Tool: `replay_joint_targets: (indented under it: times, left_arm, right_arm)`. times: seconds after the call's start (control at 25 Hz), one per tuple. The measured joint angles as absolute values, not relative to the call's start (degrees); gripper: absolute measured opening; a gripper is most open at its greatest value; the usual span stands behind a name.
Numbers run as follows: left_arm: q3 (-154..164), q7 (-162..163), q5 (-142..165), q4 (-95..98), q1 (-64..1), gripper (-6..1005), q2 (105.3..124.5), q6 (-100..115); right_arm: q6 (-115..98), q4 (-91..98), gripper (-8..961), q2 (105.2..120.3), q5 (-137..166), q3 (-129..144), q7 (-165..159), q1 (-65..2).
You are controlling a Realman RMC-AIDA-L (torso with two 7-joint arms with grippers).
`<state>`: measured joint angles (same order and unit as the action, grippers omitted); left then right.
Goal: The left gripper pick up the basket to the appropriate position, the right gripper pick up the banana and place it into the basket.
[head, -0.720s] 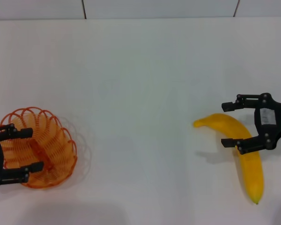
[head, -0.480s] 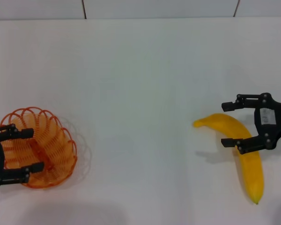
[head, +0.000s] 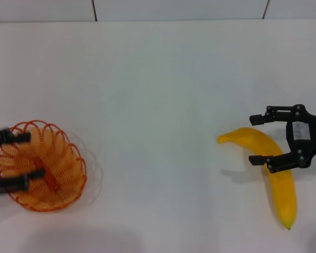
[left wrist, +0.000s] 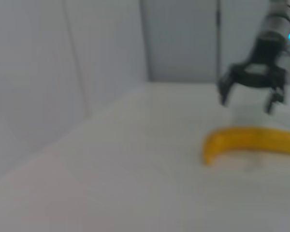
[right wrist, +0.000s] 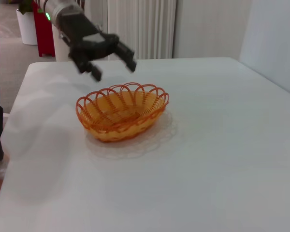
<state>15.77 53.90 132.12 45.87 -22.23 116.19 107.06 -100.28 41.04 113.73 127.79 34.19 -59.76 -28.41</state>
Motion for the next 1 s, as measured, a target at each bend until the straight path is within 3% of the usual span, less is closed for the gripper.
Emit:
replay_joint_targets:
  times: [0.4, 0.72, 1.0]
  left_arm:
    - [10.25, 79.49, 129.98, 61.35, -30.53, 804, 116.05, 103.76]
    - [21.55, 106.19, 147.73, 62.79, -39.5, 797, 110.83, 97.95]
    - [30.03, 106.58, 157.92, 63.32, -42.08, 791, 111.79, 98.24]
  right_arm:
    - [-100.23, 41.18, 883, 113.73, 127.79, 34.18, -59.89, -28.76]
    - [-100.52, 41.58, 883, 113.73, 127.79, 34.19, -60.11, -29.5]
    - [-100.55, 41.58, 882, 113.65, 127.79, 34.19, -60.14, -29.64]
